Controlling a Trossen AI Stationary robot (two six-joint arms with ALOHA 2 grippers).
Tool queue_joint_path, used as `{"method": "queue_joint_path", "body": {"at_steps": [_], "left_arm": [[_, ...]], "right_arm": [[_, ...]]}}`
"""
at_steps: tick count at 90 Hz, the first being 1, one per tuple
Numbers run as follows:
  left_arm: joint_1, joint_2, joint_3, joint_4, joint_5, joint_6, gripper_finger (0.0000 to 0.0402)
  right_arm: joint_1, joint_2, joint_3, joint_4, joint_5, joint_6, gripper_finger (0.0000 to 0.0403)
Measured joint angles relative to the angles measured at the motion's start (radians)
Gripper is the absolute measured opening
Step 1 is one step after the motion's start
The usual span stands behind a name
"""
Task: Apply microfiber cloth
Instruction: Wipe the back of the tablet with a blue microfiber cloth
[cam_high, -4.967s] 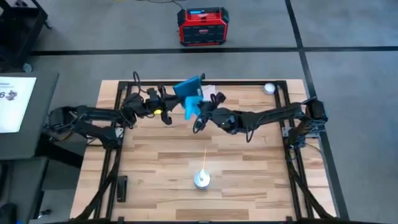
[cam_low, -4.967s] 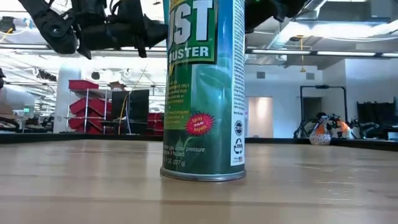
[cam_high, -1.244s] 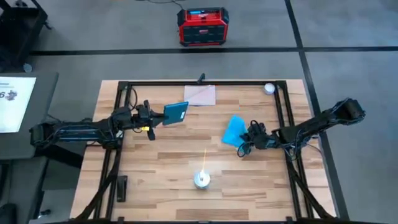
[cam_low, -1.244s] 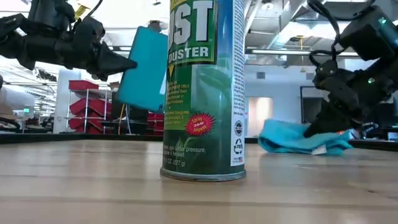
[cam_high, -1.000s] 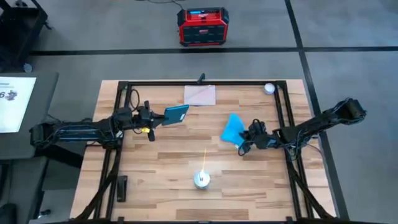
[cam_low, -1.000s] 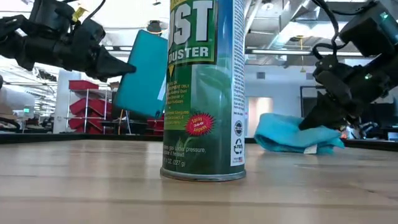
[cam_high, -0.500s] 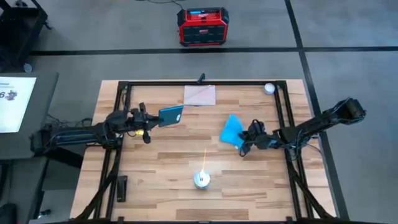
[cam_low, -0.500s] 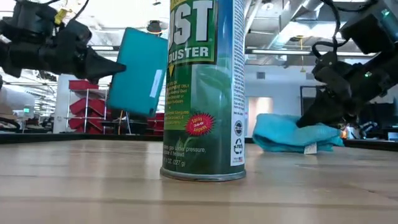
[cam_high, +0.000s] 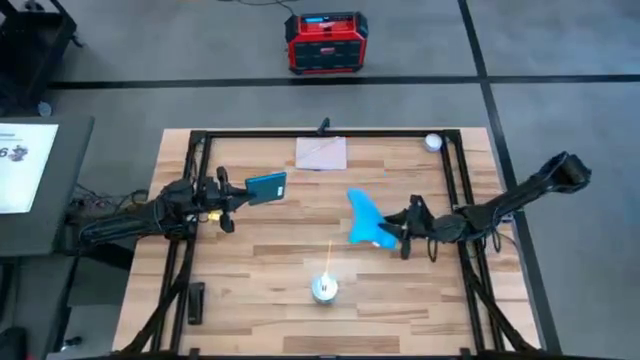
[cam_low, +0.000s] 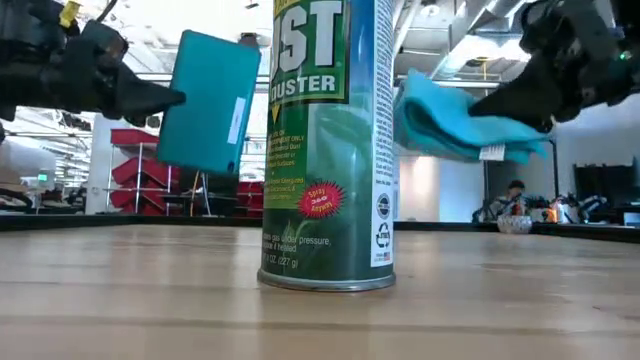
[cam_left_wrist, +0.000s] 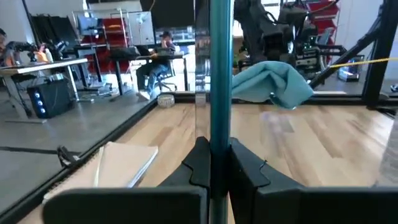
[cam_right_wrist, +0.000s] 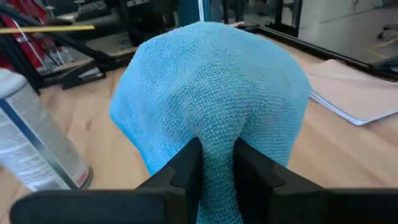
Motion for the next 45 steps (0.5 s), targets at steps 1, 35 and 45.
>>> {"method": "queue_joint_path", "body": {"at_steps": [1,35,45], "left_arm": [[0.000,-0.004,0.000,-0.006,0.000,-0.001,0.0005],[0.000,-0.049,-0.002,-0.053,0.009,-0.001,0.0007],[0.000,-0.049,-0.002,-0.059,0.009,-0.005,0.0004]], "right_arm": [[-0.001,-0.003,0.000,-0.011,0.000,0.012,0.0068],[-0.009,-0.001,0.000,-0.257,-0.010,0.354,0.0068],[0.004,0.000,0.000,-0.237,0.060,0.247,0.0068]]}}
